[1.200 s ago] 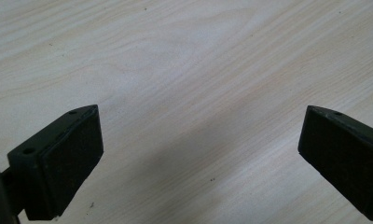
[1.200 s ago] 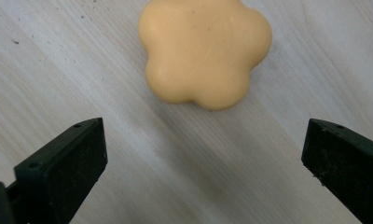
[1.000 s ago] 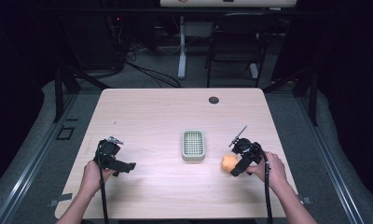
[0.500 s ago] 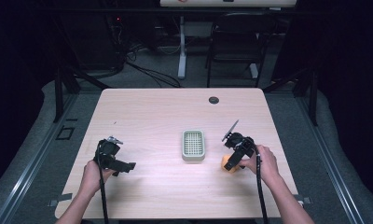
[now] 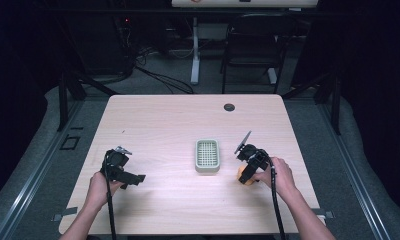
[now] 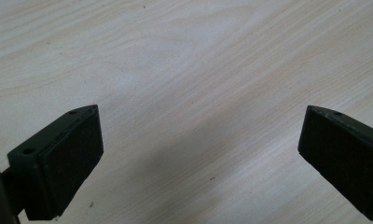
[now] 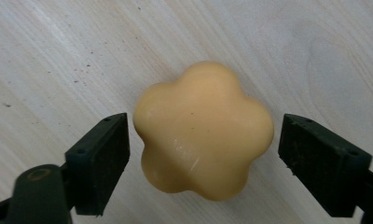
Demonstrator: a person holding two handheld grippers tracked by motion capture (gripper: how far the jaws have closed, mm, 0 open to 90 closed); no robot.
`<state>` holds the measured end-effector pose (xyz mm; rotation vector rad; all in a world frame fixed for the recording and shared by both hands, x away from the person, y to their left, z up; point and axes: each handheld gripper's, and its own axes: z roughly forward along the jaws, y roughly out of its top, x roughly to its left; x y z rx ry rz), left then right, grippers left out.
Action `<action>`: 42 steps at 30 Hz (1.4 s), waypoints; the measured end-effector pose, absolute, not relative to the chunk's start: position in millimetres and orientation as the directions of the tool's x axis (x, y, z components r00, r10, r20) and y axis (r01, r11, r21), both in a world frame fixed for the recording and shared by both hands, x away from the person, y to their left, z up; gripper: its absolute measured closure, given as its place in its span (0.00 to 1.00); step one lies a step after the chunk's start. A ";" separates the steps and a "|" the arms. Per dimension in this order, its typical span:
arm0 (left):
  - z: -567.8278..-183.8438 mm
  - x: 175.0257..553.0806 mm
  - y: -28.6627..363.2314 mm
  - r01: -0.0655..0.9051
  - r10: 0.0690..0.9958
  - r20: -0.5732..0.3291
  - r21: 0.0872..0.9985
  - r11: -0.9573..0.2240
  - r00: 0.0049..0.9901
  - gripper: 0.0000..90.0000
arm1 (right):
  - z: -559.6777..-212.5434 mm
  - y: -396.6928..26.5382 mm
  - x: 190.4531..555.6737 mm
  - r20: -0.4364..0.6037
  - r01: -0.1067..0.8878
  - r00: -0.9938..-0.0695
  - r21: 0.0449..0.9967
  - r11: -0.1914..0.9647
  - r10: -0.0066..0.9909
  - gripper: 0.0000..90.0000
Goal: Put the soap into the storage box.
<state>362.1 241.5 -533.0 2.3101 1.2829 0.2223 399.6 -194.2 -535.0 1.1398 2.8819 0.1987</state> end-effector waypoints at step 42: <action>-534.6 363.4 242.3 0.760 0.834 -0.093 0.475 -0.443 0.544 0.00 | -544.4 -193.0 397.7 0.000 0.716 -0.692 0.127 0.687 0.722 0.28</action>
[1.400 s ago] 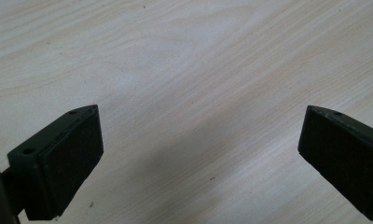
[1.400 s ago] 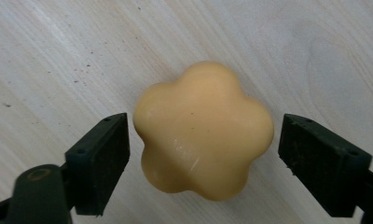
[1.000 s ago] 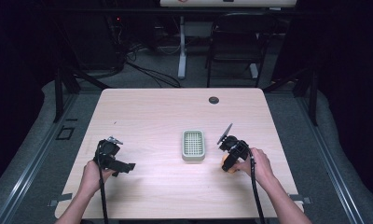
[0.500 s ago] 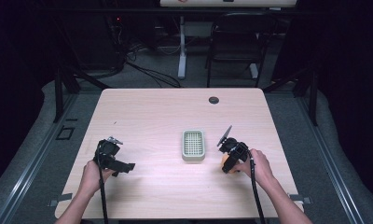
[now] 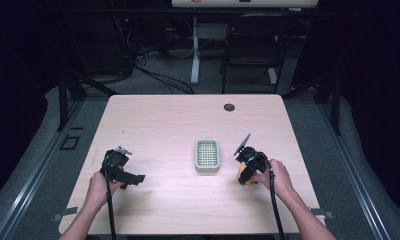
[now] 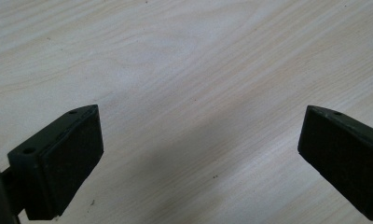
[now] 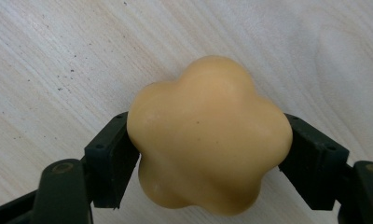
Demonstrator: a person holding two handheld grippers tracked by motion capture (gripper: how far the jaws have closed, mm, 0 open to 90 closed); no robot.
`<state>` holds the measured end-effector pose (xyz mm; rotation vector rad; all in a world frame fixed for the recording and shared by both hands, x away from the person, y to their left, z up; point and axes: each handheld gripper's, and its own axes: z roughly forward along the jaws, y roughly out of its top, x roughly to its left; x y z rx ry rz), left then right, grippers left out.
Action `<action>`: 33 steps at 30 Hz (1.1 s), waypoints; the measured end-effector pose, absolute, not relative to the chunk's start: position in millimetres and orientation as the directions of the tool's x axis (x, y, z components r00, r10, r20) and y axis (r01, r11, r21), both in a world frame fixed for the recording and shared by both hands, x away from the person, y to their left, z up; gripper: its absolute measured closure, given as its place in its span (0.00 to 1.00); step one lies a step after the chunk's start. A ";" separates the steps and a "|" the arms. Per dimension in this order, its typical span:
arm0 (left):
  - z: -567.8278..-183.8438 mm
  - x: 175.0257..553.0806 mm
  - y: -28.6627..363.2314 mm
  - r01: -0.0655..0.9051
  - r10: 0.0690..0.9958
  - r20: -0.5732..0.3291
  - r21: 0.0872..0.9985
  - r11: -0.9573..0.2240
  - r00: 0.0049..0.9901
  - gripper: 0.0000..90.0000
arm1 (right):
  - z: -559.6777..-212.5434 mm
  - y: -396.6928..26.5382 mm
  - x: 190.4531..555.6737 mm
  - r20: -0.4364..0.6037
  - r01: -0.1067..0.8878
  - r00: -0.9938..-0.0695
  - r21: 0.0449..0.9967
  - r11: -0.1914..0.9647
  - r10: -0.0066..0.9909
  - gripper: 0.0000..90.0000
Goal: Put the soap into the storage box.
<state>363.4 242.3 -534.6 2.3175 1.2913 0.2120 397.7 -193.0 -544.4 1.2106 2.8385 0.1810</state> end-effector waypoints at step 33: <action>-534.0 362.8 242.1 0.758 0.834 -0.093 0.479 -0.441 0.544 0.00 | -547.5 -192.8 396.5 0.003 0.705 -0.701 0.149 0.693 0.713 0.28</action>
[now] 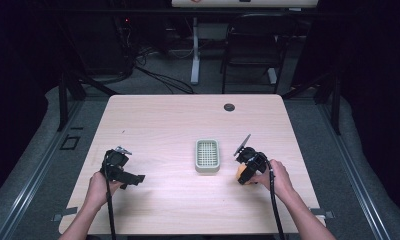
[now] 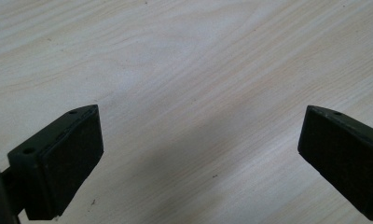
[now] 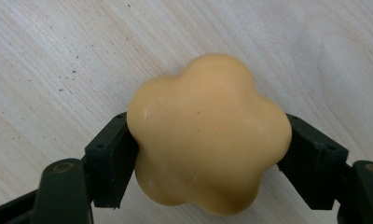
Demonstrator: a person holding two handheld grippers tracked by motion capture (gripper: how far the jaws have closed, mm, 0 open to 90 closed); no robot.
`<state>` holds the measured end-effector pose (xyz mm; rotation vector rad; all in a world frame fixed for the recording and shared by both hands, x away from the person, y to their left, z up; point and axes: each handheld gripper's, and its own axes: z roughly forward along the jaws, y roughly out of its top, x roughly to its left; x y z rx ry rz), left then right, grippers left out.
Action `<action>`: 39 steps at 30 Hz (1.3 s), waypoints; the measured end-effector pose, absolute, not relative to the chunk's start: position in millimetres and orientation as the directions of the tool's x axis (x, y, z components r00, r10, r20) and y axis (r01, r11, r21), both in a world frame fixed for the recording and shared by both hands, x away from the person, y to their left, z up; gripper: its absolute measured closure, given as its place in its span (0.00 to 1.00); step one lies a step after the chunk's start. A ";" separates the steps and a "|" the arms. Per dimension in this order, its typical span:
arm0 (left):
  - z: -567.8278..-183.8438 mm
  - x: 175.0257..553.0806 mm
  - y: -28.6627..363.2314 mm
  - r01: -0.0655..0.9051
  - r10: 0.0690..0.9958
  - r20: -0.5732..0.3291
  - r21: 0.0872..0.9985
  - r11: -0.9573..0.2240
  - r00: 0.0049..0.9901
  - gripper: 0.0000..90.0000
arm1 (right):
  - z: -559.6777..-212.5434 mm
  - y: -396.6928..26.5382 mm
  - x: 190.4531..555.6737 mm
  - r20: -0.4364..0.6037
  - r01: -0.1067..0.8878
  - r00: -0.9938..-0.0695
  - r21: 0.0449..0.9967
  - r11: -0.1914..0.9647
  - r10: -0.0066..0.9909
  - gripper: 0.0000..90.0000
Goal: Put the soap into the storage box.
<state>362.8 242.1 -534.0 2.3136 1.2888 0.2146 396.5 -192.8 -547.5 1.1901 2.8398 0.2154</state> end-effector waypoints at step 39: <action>-534.0 362.6 240.2 0.747 0.823 -0.091 0.485 -0.455 0.561 0.00 | -532.6 -196.4 396.8 -0.002 0.714 -0.688 0.173 0.678 0.725 0.30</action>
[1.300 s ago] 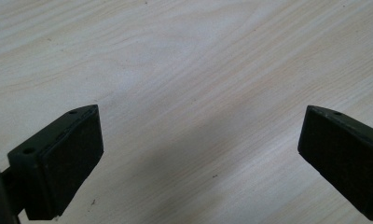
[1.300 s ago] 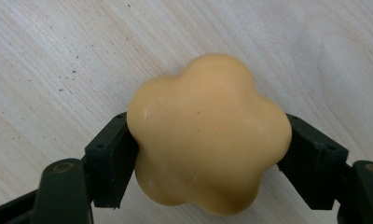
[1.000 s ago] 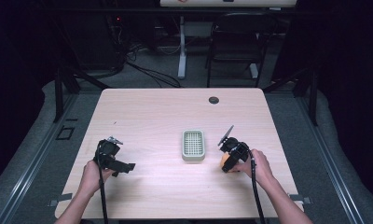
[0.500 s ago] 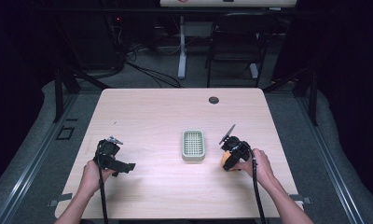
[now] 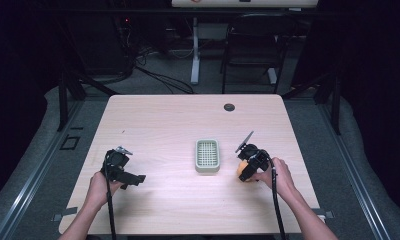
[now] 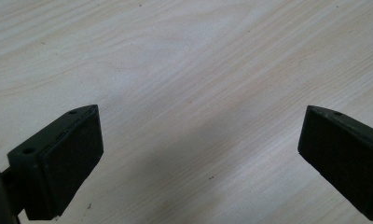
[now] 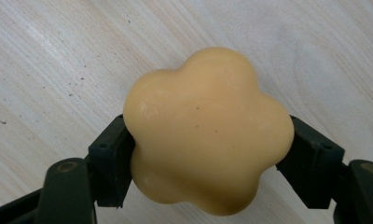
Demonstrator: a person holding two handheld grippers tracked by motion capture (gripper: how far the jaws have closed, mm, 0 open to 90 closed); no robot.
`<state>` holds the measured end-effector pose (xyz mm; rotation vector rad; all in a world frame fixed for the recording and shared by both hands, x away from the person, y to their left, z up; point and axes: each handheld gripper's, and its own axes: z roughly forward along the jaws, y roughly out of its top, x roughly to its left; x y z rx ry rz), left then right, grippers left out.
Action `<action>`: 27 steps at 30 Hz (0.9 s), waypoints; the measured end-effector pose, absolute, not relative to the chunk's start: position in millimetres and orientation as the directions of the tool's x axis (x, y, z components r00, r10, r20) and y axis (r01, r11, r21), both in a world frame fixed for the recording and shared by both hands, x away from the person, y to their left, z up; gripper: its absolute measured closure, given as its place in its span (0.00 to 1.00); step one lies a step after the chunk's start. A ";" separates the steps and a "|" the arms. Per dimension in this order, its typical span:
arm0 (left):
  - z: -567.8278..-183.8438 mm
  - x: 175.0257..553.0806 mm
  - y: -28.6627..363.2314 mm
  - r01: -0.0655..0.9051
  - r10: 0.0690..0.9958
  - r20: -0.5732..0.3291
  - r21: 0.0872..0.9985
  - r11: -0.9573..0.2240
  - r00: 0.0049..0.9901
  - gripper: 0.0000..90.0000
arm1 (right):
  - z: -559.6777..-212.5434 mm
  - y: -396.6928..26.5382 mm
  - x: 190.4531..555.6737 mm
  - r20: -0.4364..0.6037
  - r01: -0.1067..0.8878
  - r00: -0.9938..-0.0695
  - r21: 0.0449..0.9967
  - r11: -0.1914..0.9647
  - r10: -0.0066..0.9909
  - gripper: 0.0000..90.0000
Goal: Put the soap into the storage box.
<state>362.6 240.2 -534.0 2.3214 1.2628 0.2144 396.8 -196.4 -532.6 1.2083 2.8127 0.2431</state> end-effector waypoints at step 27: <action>-533.6 362.3 239.2 0.739 0.816 -0.092 0.491 -0.461 0.571 0.00 | -526.8 -187.5 403.5 -0.002 0.704 -0.704 0.134 0.698 0.710 0.30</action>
